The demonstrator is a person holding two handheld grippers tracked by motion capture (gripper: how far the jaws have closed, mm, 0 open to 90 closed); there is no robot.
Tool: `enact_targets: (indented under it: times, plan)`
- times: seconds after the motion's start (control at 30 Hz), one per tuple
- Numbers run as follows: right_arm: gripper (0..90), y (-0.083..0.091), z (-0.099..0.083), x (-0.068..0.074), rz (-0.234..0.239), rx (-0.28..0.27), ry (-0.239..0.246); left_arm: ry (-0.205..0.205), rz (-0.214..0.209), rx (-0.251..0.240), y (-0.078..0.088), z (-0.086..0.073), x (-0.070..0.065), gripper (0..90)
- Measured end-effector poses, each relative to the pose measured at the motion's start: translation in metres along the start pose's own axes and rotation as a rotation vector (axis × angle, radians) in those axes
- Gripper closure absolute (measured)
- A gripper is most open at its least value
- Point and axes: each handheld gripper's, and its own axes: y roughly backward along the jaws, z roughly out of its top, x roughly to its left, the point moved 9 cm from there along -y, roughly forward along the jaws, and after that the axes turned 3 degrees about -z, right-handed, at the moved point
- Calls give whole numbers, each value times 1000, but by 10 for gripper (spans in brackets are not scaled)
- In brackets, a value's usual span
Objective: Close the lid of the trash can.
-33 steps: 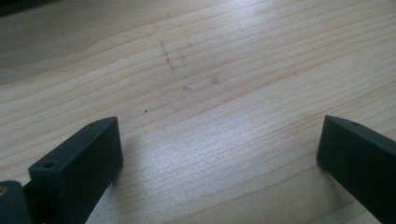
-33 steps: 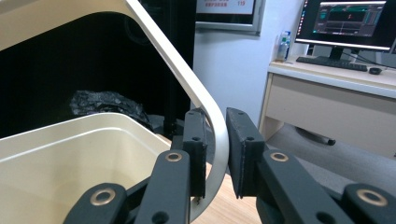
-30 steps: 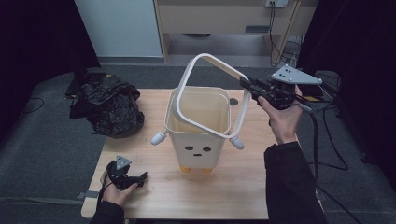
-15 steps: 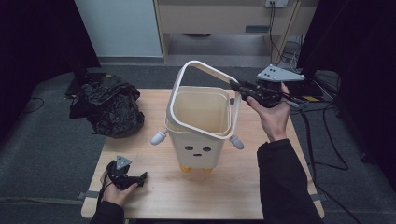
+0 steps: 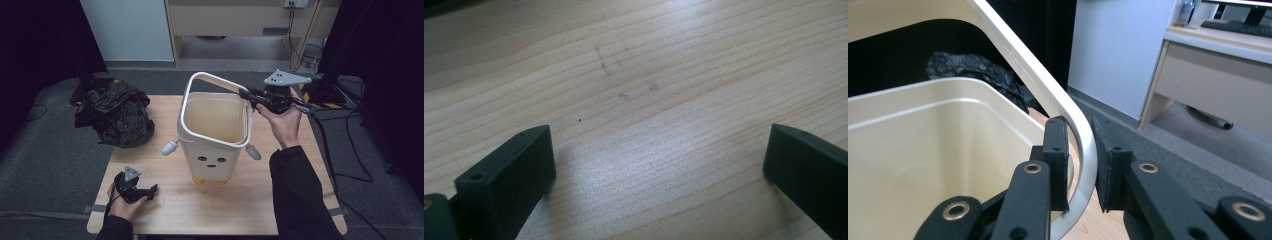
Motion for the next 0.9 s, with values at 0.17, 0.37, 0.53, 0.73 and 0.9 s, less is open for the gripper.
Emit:
enact_targets:
  times: [0.17, 0.37, 0.53, 0.73, 0.9]
  plan:
    - [779, -5, -4, 1, 1, 20, 18, 0, 0, -1, 0, 0, 0, 0]
    - [776, -7, -4, 1, 1, 19, 15, 0, 0, -1, 0, 0, 0, 0]
    - [754, -8, -5, 1, 1, 14, 19, -1, 0, 0, 0, 0, 0, 0]
    - [735, -7, -5, 2, 2, 9, 31, 0, 0, 0, 0, 0, 0, 0]
    - [757, -5, -5, 3, 9, 1, 33, -1, 0, 0, 0, 0, 0, 0]
